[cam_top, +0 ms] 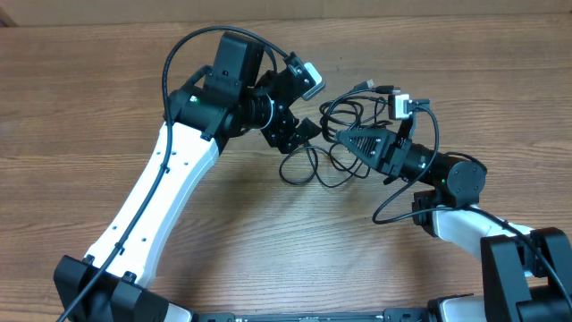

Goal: Untangle cables

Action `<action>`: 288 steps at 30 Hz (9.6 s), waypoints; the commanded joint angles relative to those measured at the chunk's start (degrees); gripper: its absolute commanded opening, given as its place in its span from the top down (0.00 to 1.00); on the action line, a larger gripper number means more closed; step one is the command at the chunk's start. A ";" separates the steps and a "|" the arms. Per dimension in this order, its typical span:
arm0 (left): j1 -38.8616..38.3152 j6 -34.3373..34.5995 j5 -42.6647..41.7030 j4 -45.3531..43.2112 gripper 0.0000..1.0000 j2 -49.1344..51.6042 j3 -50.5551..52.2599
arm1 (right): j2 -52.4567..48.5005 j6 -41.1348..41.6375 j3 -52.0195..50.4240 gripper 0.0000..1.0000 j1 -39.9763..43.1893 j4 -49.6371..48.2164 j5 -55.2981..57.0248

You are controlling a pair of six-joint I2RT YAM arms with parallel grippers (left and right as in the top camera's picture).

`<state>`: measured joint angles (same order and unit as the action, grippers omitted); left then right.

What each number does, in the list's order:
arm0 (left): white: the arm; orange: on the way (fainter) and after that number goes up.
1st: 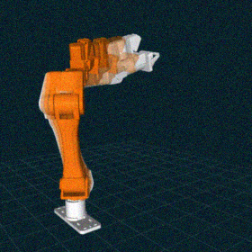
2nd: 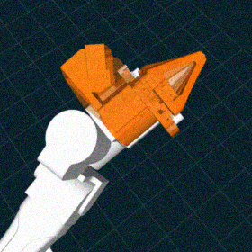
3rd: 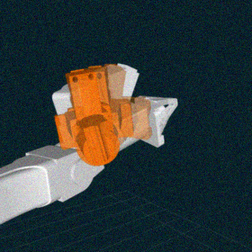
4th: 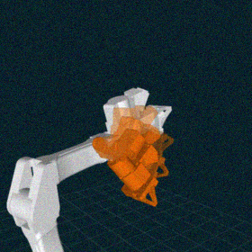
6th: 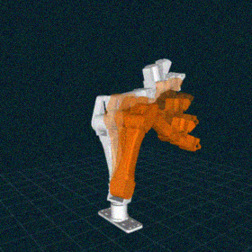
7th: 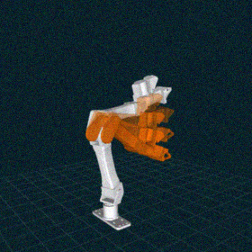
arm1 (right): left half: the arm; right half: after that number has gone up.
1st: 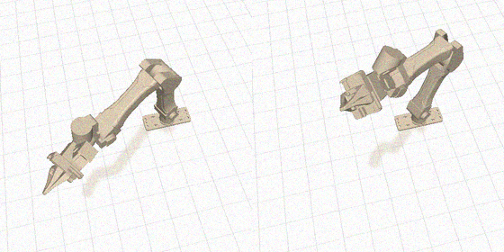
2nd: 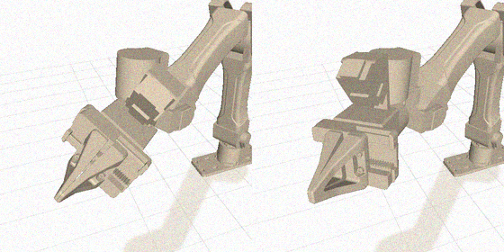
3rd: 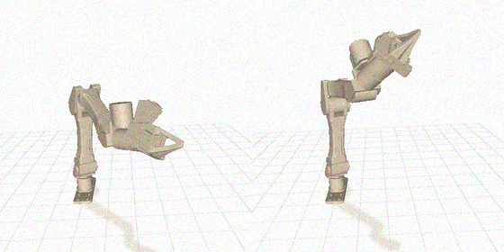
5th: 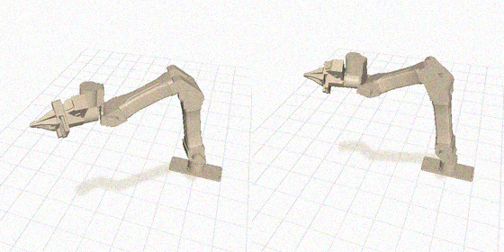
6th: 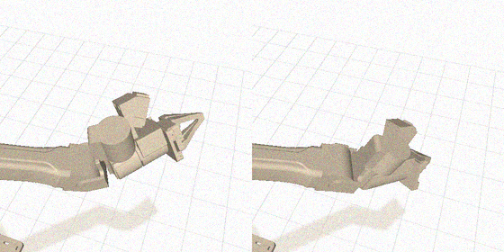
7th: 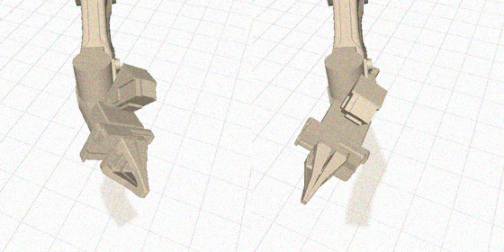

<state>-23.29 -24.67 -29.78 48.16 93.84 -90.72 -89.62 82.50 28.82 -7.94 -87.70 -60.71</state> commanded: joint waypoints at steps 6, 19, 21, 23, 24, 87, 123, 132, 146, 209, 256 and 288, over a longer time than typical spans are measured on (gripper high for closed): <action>2.93 -3.61 -1.88 -0.02 0.16 -0.04 -0.70 | 0.72 -11.10 0.57 0.96 -0.57 -3.02 -12.66; 3.04 -20.79 -3.30 7.82 0.14 -4.15 -0.70 | 0.72 -16.83 0.57 0.92 -0.57 -0.24 -13.94; 3.04 -20.96 -3.30 8.17 0.15 -4.52 -0.70 | 0.72 -16.83 0.57 0.92 -0.57 -0.24 -13.94; 3.04 -22.05 -3.30 8.85 0.18 -5.03 -0.70 | 0.72 -16.83 0.57 0.92 -0.57 -0.24 -13.94; 3.04 -22.12 -3.30 9.01 0.19 -5.27 -0.70 | 0.72 -16.87 0.57 0.92 -0.57 -0.24 -13.94; -2.67 -39.69 -9.62 6.03 0.38 0.55 -0.50 | 0.72 -21.03 0.57 0.92 -0.57 -0.46 -15.30; -2.62 -39.43 -7.34 3.69 0.50 0.55 -0.50 | 0.72 -21.05 0.57 0.92 -0.57 -0.44 -16.35; -2.69 -39.45 -10.91 5.66 0.30 0.55 -0.50 | 0.72 -21.05 0.57 0.92 -0.57 -0.44 -16.33; -2.67 -48.50 -16.65 15.08 0.44 0.55 -0.50 | 0.72 -21.07 0.57 0.88 -0.57 -0.44 -16.31; 7.85 -19.63 -6.23 10.69 0.00 0.55 -0.50 | 0.72 -16.76 0.55 0.36 -0.55 33.29 1.70; 3.96 13.14 2.58 -28.55 0.01 0.57 40.11 | 0.72 -10.27 0.55 0.20 5.25 34.34 9.64; 0.02 20.04 4.26 -39.60 0.00 8.59 40.11 | 0.72 -10.29 0.55 0.20 5.25 34.36 9.46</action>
<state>-22.90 -6.74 -25.78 8.86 101.60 -50.92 -89.43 72.03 28.84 -2.94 -53.34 -51.62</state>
